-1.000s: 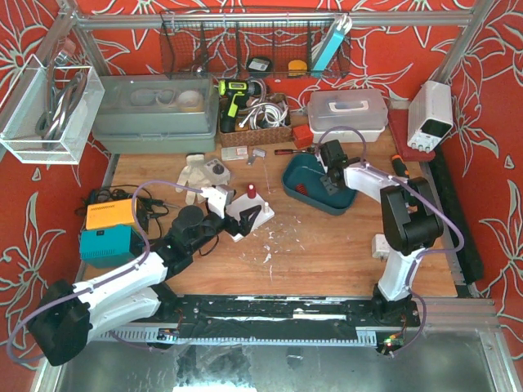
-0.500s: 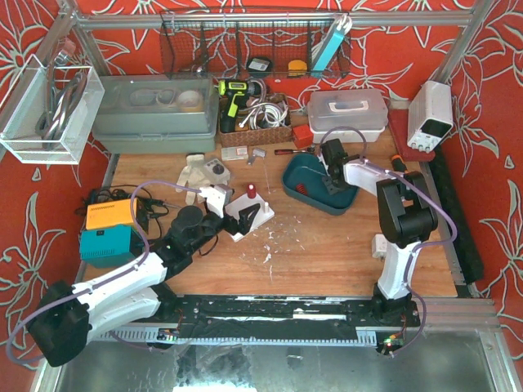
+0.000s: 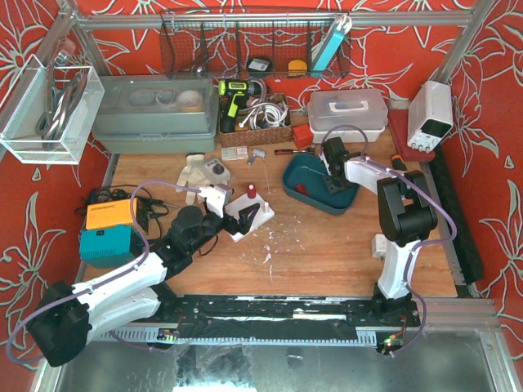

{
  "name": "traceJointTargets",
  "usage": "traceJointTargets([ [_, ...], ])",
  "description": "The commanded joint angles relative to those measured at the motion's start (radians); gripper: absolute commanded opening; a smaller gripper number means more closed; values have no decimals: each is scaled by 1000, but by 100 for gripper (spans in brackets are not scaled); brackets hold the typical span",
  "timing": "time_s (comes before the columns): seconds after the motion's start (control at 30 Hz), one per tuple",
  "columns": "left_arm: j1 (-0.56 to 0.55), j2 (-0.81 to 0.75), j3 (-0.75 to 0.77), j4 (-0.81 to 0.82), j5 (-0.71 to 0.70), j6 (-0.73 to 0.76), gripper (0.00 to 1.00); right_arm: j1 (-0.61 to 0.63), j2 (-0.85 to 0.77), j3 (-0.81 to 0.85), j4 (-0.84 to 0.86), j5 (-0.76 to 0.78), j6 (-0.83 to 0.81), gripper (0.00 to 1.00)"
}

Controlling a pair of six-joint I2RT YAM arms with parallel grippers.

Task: Install the large spring

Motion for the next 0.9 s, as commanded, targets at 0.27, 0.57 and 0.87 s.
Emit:
traceJointTargets([
  [0.27,-6,-15,-4,17,-15,18,100,-22,45,-11,-124,-44,14,49],
  [0.57,-6,-19,-3,14,-16,18,100,-22,53,1,-127,-58,-22,40],
  [0.87,-7,-18,0,9,-25,20,100,-2,-11,-28,-67,-104,-63,22],
])
